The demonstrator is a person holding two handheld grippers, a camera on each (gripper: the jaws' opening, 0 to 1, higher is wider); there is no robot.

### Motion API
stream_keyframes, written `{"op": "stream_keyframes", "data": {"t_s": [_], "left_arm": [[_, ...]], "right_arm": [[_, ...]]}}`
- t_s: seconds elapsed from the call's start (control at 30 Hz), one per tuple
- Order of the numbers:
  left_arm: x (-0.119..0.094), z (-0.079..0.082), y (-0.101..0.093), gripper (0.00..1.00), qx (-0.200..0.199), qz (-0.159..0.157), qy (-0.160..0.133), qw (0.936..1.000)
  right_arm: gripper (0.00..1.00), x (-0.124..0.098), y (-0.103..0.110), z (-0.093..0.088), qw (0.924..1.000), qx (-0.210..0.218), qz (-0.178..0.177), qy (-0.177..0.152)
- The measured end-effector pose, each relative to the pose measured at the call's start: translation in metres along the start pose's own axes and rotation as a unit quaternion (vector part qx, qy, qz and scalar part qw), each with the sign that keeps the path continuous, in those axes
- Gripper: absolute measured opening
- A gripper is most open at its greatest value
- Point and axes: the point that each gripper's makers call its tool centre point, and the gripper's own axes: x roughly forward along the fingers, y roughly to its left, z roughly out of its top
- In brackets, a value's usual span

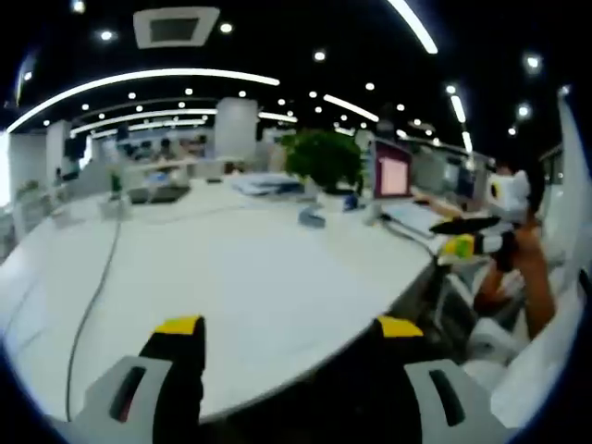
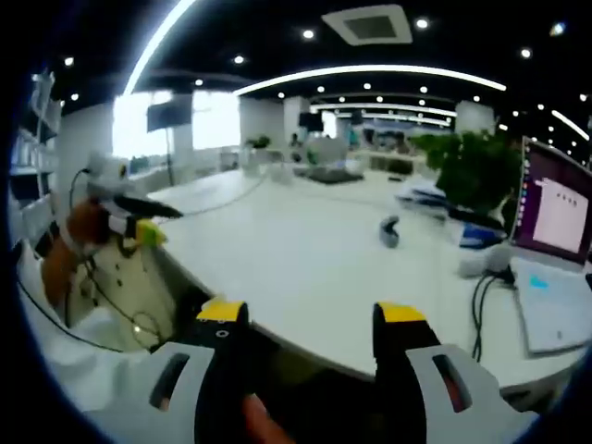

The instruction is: Pick up the paper insert the paper into the punch align the paper edges press the punch to punch holes

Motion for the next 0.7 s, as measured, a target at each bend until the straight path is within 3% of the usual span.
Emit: {"op": "stream_keyframes", "data": {"t_s": [0.13, 0.23, 0.33, 0.7], "left_arm": [[0.0048, -0.0004, -0.0022, 0.71, -0.006, -0.008, -0.001, 1.0000], [0.0045, 0.0023, -0.0024, 0.62, -0.008, -0.011, -0.011, 0.9999], [0.0050, 0.0043, -0.0027, 0.68, -0.012, -0.015, -0.014, 0.9997], [0.0095, 0.0020, -0.0025, 0.68, -0.004, -0.016, -0.009, 0.9998]], "right_arm": [[0.56, 0.0053, -0.0008, 0.0013, 1.0000, 0.004, -0.001, -0.001], [0.56, 0.0057, 0.0002, 0.0032, 1.0000, -0.001, -0.005, -0.003], [0.56, 0.0058, 0.0013, 0.0041, 1.0000, 0.001, -0.004, -0.005], [0.56, 0.0099, 0.0040, 0.0029, 1.0000, 0.005, -0.005, -0.003]]}}
